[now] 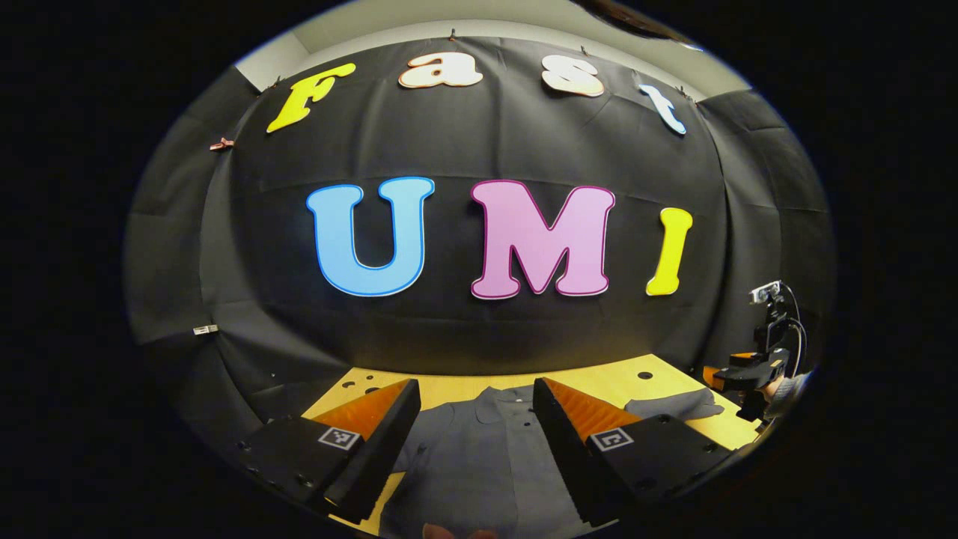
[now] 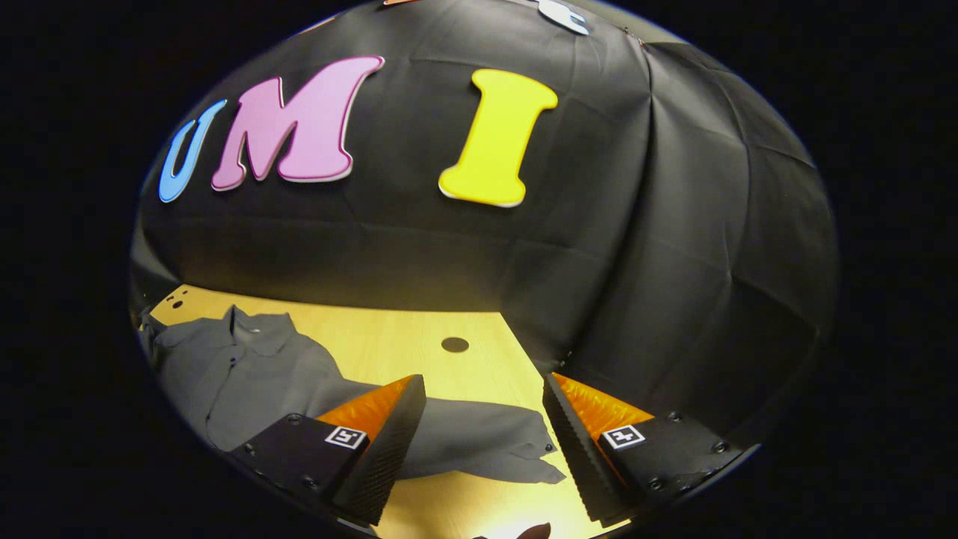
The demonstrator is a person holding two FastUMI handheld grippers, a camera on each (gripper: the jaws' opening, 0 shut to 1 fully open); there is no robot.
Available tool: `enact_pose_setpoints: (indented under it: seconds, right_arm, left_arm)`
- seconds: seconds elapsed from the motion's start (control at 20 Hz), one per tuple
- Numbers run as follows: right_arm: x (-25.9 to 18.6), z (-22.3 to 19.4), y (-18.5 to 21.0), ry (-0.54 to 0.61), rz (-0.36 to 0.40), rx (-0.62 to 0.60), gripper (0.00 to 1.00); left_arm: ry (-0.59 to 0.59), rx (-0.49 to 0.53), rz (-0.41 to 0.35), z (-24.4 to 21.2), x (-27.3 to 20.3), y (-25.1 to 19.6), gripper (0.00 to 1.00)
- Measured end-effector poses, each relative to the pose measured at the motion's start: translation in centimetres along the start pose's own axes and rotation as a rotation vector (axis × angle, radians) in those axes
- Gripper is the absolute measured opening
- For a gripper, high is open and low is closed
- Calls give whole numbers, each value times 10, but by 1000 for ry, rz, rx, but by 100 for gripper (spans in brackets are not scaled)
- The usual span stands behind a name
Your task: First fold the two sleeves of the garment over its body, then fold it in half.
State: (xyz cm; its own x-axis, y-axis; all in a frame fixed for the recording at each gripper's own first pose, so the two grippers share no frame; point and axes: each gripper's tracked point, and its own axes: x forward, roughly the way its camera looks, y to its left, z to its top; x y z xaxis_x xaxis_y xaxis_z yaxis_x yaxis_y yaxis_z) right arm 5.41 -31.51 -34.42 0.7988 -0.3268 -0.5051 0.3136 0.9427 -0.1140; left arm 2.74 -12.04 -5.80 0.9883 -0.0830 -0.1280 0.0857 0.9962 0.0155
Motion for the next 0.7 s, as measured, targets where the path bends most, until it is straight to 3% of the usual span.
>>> enact_pose_setpoints:
  seconds: [0.4,0.7]
  right_arm:
    - [69,-72,-15,153,4,21,98]
    - [89,-117,-16,254,26,17,98]
  left_arm:
    - [58,1,60,-13,5,-12,95]
    - [89,44,87,-20,8,-25,95]
